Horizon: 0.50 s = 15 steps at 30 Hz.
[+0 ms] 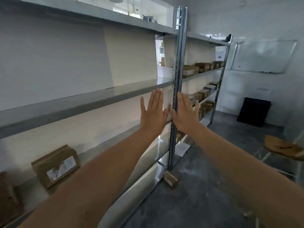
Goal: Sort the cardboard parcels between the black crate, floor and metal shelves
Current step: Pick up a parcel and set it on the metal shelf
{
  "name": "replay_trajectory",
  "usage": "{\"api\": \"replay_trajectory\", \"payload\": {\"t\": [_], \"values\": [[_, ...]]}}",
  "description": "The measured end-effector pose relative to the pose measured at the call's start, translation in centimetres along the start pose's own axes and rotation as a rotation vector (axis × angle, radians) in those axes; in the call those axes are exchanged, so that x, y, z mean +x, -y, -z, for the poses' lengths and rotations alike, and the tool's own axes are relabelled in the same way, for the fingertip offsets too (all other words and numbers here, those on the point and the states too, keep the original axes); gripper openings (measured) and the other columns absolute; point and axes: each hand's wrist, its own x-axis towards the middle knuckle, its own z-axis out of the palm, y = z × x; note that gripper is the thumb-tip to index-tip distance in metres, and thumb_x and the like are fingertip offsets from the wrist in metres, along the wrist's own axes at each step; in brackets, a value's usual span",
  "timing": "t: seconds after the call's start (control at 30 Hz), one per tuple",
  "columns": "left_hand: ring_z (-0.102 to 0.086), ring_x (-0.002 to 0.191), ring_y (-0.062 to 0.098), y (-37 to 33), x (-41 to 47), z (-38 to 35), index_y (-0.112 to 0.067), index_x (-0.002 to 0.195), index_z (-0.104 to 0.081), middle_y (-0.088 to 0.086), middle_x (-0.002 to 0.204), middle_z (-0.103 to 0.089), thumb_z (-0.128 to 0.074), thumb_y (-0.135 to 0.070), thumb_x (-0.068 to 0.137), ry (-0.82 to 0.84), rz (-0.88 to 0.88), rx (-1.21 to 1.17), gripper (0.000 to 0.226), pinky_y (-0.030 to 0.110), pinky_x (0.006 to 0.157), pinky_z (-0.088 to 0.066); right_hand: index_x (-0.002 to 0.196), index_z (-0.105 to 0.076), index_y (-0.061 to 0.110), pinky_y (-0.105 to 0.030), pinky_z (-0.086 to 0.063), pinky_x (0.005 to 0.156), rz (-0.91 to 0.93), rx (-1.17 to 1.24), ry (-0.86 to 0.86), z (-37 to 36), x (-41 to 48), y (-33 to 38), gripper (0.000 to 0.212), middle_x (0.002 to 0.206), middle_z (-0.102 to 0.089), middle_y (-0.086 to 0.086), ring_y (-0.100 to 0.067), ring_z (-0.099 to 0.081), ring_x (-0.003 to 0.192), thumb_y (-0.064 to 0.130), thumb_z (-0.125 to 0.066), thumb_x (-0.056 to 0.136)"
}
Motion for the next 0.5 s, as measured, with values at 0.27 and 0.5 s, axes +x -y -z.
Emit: {"api": "replay_trajectory", "payload": {"t": [0.27, 0.5], "values": [[0.013, 0.150, 0.015, 0.2, 2.7, -5.7, -0.012, 0.155, 0.008, 0.002, 0.164, 0.011, -0.020, -0.038, 0.105, 0.078, -0.099, -0.109, 0.063, 0.050, 0.117, 0.012, 0.157, 0.000, 0.013, -0.050, 0.008, 0.119, -0.158, -0.108, 0.093, -3.5, 1.7, -2.5, 0.069, 0.165, 0.000, -0.002, -0.016, 0.005, 0.151, 0.038, -0.033, 0.102], [0.012, 0.150, 0.017, 3.3, 4.2, -10.2, -0.013, 0.156, 0.004, 0.002, 0.164, 0.007, -0.020, -0.037, 0.105, 0.118, -0.144, -0.192, 0.061, 0.052, 0.120, 0.007, 0.157, -0.003, 0.013, -0.051, 0.008, 0.118, -0.209, -0.107, 0.159, -8.2, 3.0, -0.8, 0.066, 0.165, -0.001, -0.001, -0.016, 0.005, 0.151, 0.039, -0.032, 0.103]]}}
